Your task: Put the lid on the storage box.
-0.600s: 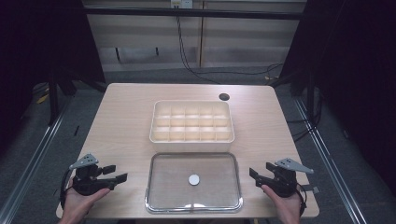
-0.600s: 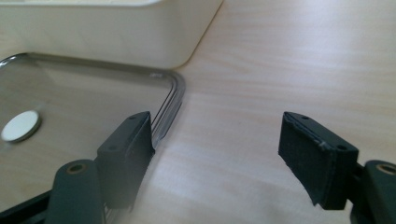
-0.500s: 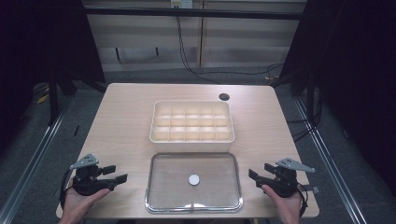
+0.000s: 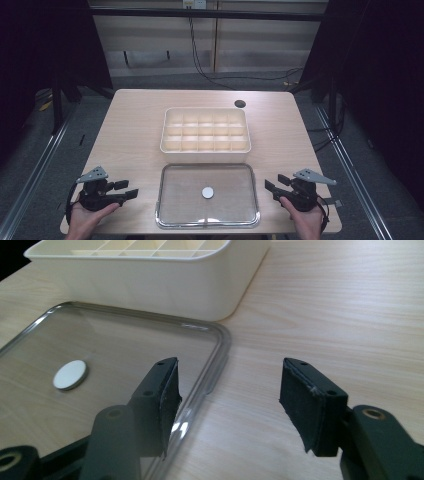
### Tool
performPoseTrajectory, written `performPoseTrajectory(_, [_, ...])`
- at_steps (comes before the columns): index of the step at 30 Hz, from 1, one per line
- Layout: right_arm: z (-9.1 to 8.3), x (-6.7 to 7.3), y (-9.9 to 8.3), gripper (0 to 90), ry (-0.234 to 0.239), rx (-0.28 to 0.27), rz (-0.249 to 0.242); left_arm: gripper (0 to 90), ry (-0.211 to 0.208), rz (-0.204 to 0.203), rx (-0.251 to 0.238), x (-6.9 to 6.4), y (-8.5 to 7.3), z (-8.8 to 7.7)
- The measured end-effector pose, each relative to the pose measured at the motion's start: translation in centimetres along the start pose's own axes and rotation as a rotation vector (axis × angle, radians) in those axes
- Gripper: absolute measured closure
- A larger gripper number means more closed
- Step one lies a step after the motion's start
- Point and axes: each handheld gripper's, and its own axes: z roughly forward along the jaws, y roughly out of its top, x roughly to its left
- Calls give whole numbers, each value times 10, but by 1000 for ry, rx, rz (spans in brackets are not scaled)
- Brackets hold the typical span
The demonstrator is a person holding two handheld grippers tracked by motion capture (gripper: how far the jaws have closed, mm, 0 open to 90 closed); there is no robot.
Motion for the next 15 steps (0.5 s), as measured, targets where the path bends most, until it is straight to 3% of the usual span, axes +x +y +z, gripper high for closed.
performPoseTrajectory(2, [1, 1, 1, 403, 12, 16, 6, 438, 1, 1, 3, -1, 1, 0])
performPoseTrajectory(4, [3, 3, 7, 372, 54, 36, -1, 439, -5, 8, 8, -3, 4, 2])
performPoseTrajectory(5, [4, 4, 8, 371, 66, 37, 0, 436, -19, -5, -12, -6, 7, 1])
performPoseTrajectory(12, [15, 14, 22, 366, 95, 76, -33, 442, -4, 13, 21, -11, 15, 9])
performPoseTrajectory(15, [16, 17, 30, 372, 101, 67, -56, 449, 5, 55, 24, -13, 22, 13])
